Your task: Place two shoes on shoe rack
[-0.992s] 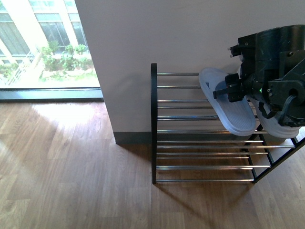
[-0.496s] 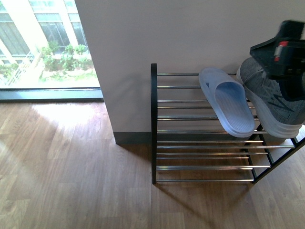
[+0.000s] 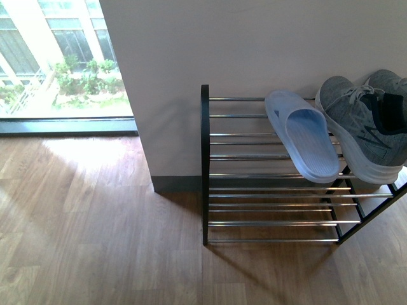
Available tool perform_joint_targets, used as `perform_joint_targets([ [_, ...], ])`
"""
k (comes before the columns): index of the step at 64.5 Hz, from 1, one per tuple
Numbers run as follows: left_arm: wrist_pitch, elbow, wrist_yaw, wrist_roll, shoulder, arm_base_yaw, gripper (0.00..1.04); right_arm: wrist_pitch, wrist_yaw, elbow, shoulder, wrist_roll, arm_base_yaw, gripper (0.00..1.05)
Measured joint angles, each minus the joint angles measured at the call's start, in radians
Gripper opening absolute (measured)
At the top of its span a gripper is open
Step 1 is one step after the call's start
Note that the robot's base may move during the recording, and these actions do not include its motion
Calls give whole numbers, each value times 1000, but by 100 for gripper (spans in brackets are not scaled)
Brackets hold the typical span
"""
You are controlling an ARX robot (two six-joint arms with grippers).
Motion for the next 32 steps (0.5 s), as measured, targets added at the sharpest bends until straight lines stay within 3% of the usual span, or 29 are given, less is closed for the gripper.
perform_joint_targets([
  [22, 0, 0, 0, 0, 0, -1, 2, -177, -45, -69, -251, -37, -58, 13],
  [25, 0, 0, 0, 0, 0, -1, 2, -220, -114, -77, -303, -40, -103, 3],
  [32, 0, 0, 1, 0, 0, -1, 2, -284, -122, -87, -380, -42, -143, 1],
])
